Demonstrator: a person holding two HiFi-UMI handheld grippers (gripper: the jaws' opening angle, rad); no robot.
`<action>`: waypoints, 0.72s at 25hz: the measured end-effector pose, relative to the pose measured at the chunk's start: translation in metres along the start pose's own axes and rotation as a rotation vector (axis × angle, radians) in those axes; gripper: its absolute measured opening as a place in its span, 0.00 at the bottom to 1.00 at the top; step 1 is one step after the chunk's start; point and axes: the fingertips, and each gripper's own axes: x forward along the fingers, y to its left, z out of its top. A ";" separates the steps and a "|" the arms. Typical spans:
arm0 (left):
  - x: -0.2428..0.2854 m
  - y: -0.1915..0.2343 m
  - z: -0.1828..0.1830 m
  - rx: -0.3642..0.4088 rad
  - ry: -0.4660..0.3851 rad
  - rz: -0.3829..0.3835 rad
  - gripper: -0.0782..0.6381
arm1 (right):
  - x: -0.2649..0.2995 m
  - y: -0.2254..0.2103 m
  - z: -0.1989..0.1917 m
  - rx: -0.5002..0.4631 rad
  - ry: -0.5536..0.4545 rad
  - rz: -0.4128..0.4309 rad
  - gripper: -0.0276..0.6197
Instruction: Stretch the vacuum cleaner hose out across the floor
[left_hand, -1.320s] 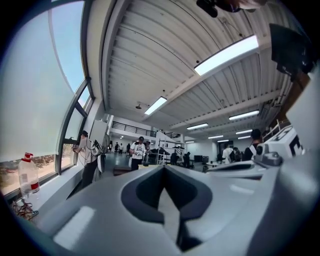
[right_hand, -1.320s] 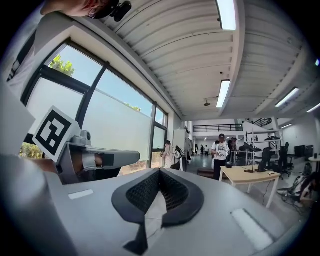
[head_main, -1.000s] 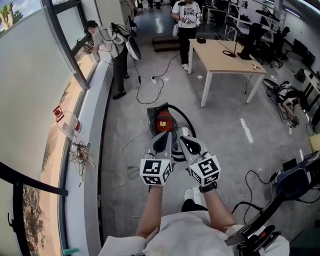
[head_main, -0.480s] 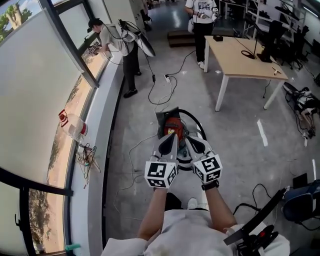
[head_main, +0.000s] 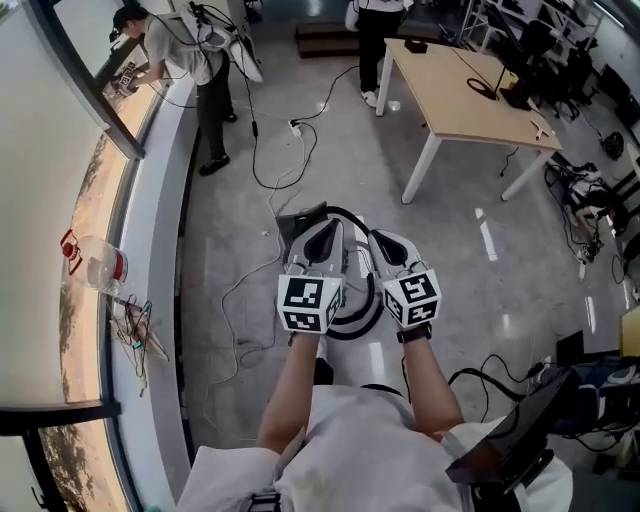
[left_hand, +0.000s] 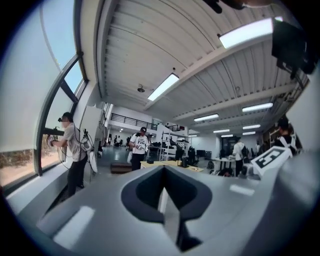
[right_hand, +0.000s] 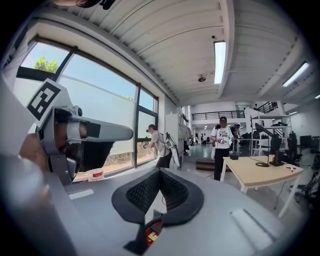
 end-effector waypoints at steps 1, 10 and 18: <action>0.011 0.012 -0.005 -0.035 0.007 -0.016 0.11 | 0.011 -0.006 -0.003 -0.002 0.013 -0.014 0.04; 0.127 0.062 -0.116 -0.099 0.204 -0.187 0.11 | 0.103 -0.075 -0.123 0.028 0.228 -0.066 0.04; 0.146 0.081 -0.374 -0.202 0.583 -0.028 0.11 | 0.123 -0.105 -0.358 0.145 0.602 0.020 0.04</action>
